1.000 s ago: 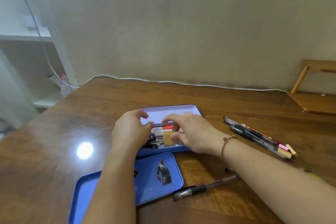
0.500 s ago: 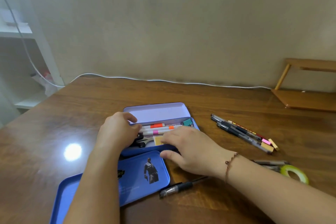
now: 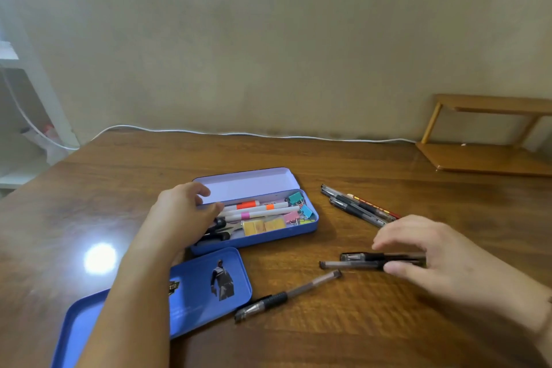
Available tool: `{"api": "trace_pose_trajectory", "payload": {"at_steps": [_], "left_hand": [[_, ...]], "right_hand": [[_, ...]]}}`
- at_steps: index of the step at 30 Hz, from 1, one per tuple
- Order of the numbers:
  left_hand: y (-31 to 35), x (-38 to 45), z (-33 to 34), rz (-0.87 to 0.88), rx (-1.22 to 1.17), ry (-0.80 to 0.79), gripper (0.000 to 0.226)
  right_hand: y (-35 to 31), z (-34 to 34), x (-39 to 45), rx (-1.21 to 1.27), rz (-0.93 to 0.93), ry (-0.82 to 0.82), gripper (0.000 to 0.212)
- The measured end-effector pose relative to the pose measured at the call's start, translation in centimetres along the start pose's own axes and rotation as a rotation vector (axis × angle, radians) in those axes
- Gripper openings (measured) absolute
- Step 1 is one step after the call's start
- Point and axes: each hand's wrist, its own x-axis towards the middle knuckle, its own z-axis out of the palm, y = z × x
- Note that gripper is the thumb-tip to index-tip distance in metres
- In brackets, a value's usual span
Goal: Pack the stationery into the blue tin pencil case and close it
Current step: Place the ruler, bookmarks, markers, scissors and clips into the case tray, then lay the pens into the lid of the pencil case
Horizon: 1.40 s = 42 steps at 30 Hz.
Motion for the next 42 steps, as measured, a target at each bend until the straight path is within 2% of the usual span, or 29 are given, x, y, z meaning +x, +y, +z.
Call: {"api": "trace_pose_trajectory", "payload": {"at_steps": [3, 7, 10, 13, 16, 18, 21, 23, 25, 29, 31, 32, 34, 36, 38, 42], "left_hand": [[0.4, -0.3, 0.4, 0.06, -0.025, -0.041, 0.045], [0.8, -0.7, 0.4, 0.098, -0.029, -0.084, 0.046], [1.0, -1.3, -0.1, 0.133, 0.033, -0.037, 0.047], [0.7, -2.7, -1.0, 0.175, 0.114, -0.096, 0.068], [-1.1, -5.3, -2.4, 0.266, 0.165, -0.307, 0.101], [-3.0, -7.3, -3.6, 0.287, 0.268, -0.392, 0.111], [-5.9, -9.6, -4.9, 0.211, 0.327, -0.366, 0.12], [-7.8, -10.4, -5.5, 0.213, 0.277, -0.296, 0.117], [-8.8, -11.1, -6.0, 0.225, 0.193, -0.251, 0.107], [-8.2, -12.5, -6.0, 0.203, 0.066, -0.165, 0.1], [-7.9, -12.9, -5.7, 0.217, 0.059, -0.134, 0.1], [-7.7, -13.1, -5.6, 0.223, 0.064, -0.13, 0.1], [-7.5, -13.3, -5.4, 0.238, 0.071, -0.121, 0.098], [-7.4, -13.3, -5.1, 0.259, 0.103, -0.109, 0.09], [-7.3, -13.3, -5.0, 0.271, 0.135, -0.105, 0.087], [-5.8, -13.1, -4.3, 0.279, 0.112, -0.164, 0.089]], "right_hand": [[-1.0, 1.1, -0.4, -0.022, -0.087, 0.036, 0.023], [-3.7, 2.6, 0.3, -0.043, -0.203, -0.095, 0.04], [-4.2, 2.9, 1.0, -0.112, -0.164, -0.13, 0.049], [-2.3, 2.9, 1.0, -0.09, -0.088, -0.013, 0.039], [0.1, 2.4, 0.3, -0.045, 0.003, 0.033, 0.017], [1.0, 2.1, 0.0, -0.021, 0.052, 0.058, 0.013], [1.6, 2.0, 0.0, -0.004, 0.094, 0.061, 0.012], [1.5, 2.0, 0.1, -0.033, 0.091, 0.066, 0.009], [1.2, 2.0, 0.1, -0.037, 0.087, 0.142, 0.007], [-0.5, 2.4, 0.0, 0.22, 0.047, 0.346, 0.02], [-2.2, 2.9, 0.3, 0.323, -0.042, 0.266, 0.031], [-3.1, 3.5, 0.6, 0.294, -0.087, 0.195, 0.037], [-4.4, 4.6, 1.3, 0.074, -0.16, 0.105, 0.046], [-5.0, 4.9, 1.9, -0.125, -0.207, 0.137, 0.035], [-4.8, 4.1, 1.8, -0.169, -0.184, 0.146, 0.019], [-1.6, 1.6, -0.6, -0.159, 0.025, 0.065, 0.006]]}}
